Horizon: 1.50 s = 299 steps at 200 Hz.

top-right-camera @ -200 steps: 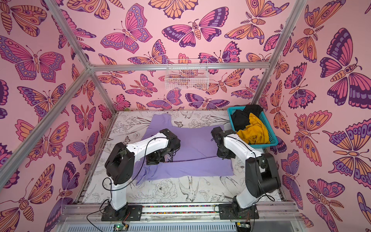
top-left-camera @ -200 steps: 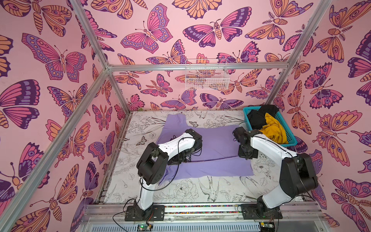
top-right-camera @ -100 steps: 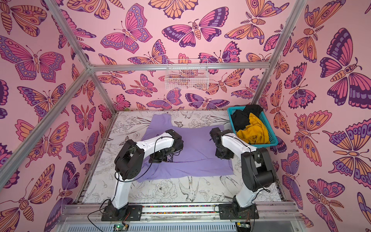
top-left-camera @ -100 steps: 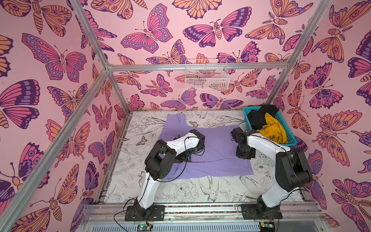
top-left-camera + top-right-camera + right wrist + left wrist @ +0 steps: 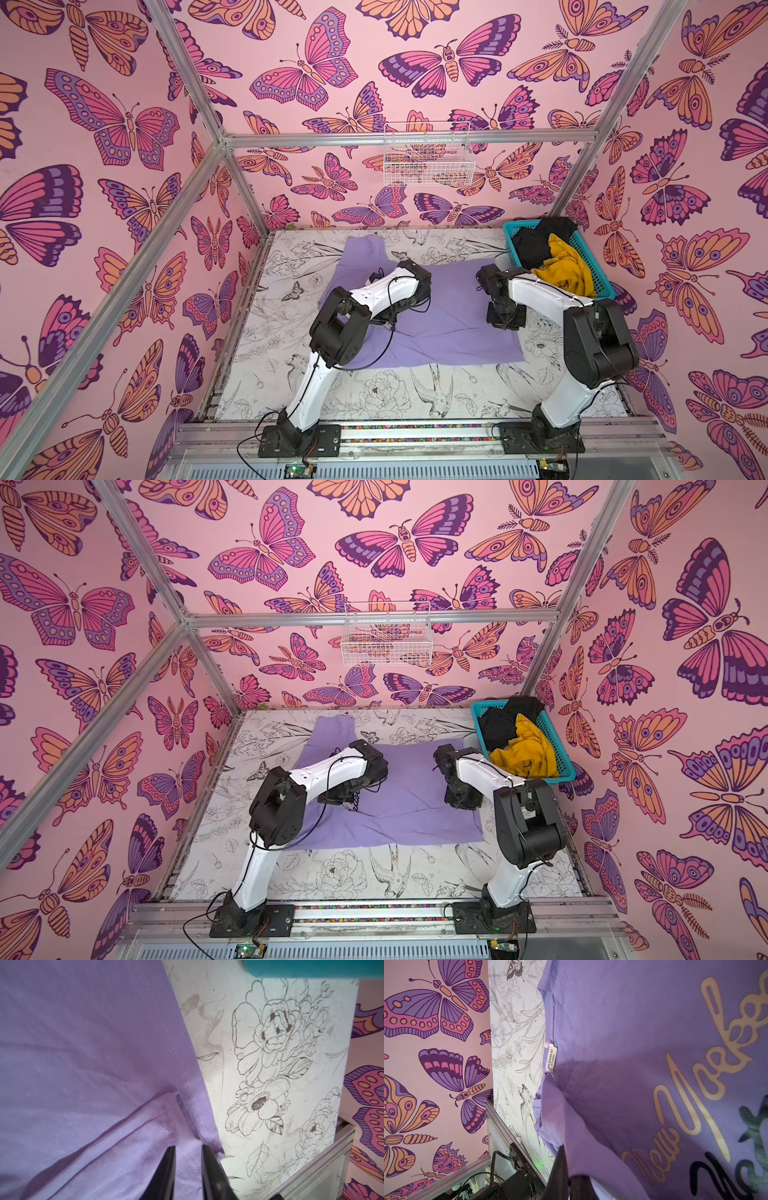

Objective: Fold and stack t-shirts
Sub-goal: Smooth out the T-shirt at the center of the board.

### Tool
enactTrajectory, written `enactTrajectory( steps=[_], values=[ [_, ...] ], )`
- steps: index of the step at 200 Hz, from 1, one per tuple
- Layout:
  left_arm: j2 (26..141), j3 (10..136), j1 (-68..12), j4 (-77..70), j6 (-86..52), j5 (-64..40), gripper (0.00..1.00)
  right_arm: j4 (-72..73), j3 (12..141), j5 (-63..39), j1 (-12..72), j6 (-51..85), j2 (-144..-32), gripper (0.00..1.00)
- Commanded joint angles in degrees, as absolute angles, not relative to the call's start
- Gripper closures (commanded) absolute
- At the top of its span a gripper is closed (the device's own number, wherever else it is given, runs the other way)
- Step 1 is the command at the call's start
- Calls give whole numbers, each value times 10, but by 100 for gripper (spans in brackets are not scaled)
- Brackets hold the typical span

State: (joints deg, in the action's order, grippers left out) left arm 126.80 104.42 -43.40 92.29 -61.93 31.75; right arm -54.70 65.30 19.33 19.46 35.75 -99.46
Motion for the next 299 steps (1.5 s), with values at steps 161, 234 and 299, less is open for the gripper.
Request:
enactTrajectory(
  steps=[161, 234, 299],
  values=[
    [1242, 995, -429, 969, -634, 309, 95, -478, 690, 74, 145, 338, -1084, 65],
    [1252, 1000, -429, 968, -632, 303, 96, -508, 696, 98, 145, 335, -1056, 65],
    [1254, 1004, -430, 965, -631, 298, 96, -526, 669, 106, 159, 352, -992, 65]
  ],
)
